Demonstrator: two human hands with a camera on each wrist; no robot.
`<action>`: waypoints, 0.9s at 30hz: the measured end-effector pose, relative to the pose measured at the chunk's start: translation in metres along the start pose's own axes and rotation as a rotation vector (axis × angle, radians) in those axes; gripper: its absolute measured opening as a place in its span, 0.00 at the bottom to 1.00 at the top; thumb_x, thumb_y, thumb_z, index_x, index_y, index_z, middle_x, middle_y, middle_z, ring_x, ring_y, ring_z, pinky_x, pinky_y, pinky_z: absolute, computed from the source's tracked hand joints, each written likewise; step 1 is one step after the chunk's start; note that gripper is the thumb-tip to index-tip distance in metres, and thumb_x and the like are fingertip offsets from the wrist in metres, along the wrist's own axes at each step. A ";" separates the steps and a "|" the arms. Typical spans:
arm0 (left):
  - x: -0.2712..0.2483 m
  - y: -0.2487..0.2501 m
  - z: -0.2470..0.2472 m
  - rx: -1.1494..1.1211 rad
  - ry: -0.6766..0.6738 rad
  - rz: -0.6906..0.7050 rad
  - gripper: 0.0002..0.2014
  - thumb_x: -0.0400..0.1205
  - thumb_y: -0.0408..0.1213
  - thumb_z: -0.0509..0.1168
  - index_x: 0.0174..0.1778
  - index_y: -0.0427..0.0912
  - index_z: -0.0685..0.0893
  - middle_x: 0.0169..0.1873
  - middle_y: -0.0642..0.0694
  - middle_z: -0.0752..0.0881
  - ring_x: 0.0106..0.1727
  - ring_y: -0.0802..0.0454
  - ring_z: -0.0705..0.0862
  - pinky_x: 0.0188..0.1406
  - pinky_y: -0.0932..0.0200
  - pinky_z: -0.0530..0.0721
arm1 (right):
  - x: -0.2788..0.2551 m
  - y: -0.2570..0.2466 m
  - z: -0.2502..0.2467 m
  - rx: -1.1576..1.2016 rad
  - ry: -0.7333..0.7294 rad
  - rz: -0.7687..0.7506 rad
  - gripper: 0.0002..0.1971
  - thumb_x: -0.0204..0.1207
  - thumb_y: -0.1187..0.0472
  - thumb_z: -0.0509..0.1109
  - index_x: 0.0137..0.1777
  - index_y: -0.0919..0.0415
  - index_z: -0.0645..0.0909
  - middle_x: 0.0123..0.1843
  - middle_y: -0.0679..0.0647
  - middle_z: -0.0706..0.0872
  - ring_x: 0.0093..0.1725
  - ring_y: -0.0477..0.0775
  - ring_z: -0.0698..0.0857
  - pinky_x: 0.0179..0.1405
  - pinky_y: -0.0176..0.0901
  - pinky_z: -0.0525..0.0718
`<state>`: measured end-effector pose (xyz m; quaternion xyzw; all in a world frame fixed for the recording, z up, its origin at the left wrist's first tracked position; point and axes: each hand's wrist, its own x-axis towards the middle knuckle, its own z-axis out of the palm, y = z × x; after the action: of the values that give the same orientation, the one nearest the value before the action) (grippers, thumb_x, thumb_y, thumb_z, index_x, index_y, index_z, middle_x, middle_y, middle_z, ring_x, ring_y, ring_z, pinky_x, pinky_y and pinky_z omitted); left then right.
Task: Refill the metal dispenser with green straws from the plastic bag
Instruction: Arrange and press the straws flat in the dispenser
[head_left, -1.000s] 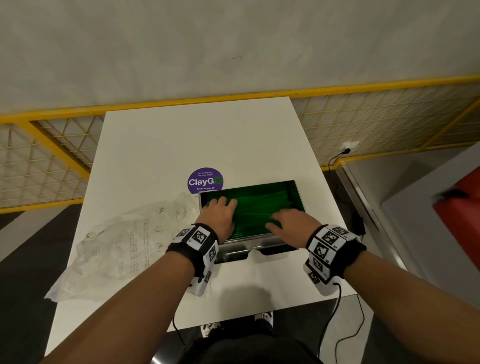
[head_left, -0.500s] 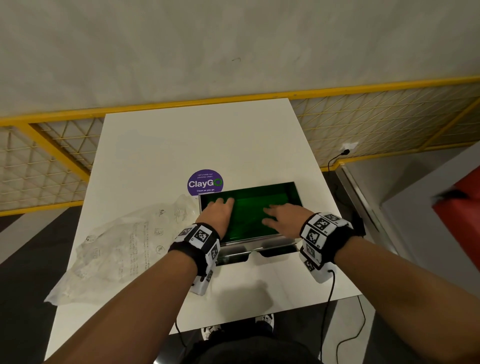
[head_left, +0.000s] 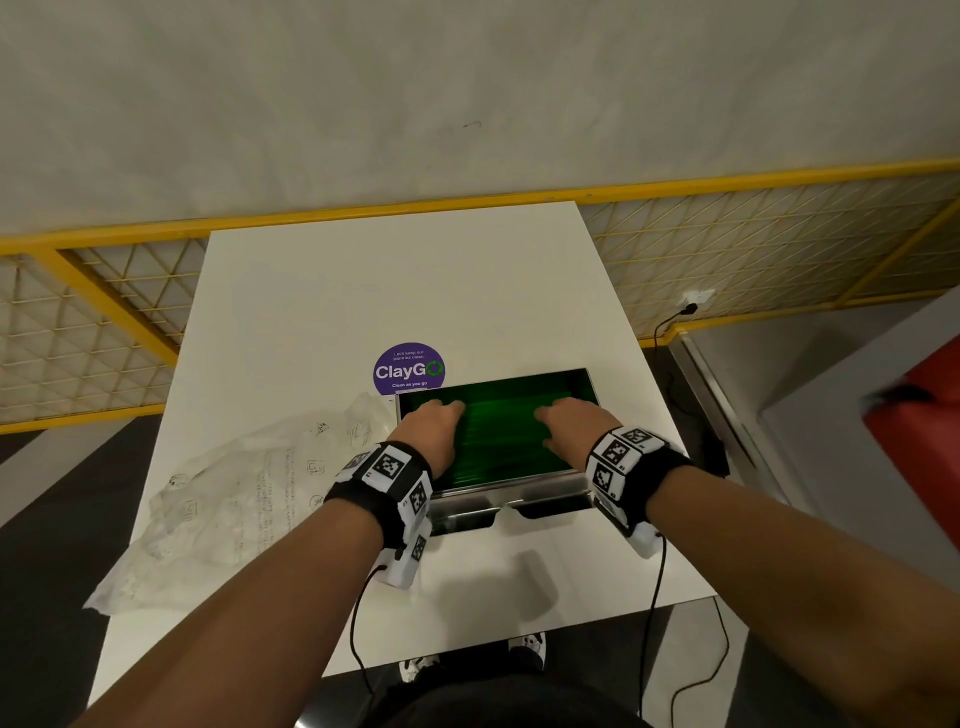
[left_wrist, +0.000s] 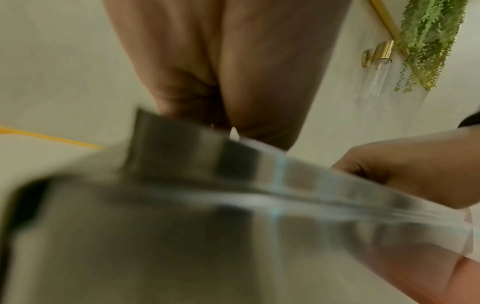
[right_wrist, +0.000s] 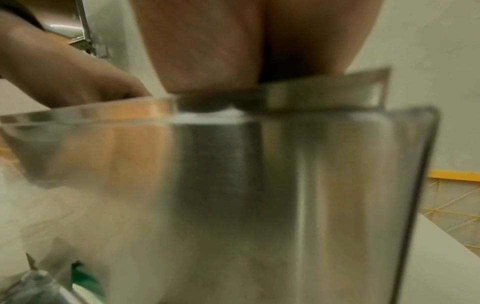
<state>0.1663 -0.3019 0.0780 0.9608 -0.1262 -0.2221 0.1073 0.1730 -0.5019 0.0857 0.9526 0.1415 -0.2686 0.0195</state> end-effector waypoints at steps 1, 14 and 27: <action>0.000 -0.001 0.000 0.004 -0.011 0.009 0.21 0.79 0.26 0.60 0.69 0.38 0.72 0.58 0.35 0.78 0.60 0.35 0.81 0.56 0.49 0.79 | 0.001 0.000 0.000 -0.011 0.012 0.001 0.14 0.81 0.64 0.63 0.65 0.63 0.78 0.60 0.62 0.83 0.59 0.64 0.83 0.55 0.53 0.83; -0.004 -0.003 0.005 0.075 -0.090 0.052 0.29 0.74 0.43 0.71 0.71 0.44 0.72 0.61 0.36 0.74 0.64 0.35 0.76 0.63 0.44 0.79 | -0.008 0.002 0.002 0.118 -0.007 -0.068 0.16 0.76 0.57 0.71 0.63 0.53 0.77 0.61 0.55 0.78 0.58 0.56 0.80 0.64 0.51 0.74; 0.003 0.004 0.005 0.285 -0.044 0.005 0.36 0.75 0.48 0.70 0.77 0.46 0.62 0.68 0.38 0.70 0.69 0.37 0.71 0.65 0.41 0.74 | 0.000 0.000 0.007 0.148 0.146 -0.053 0.23 0.77 0.51 0.68 0.70 0.55 0.69 0.69 0.58 0.71 0.67 0.60 0.72 0.63 0.55 0.75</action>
<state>0.1658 -0.3073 0.0736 0.9610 -0.1609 -0.2228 -0.0323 0.1691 -0.5026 0.0799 0.9644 0.1474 -0.2088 -0.0684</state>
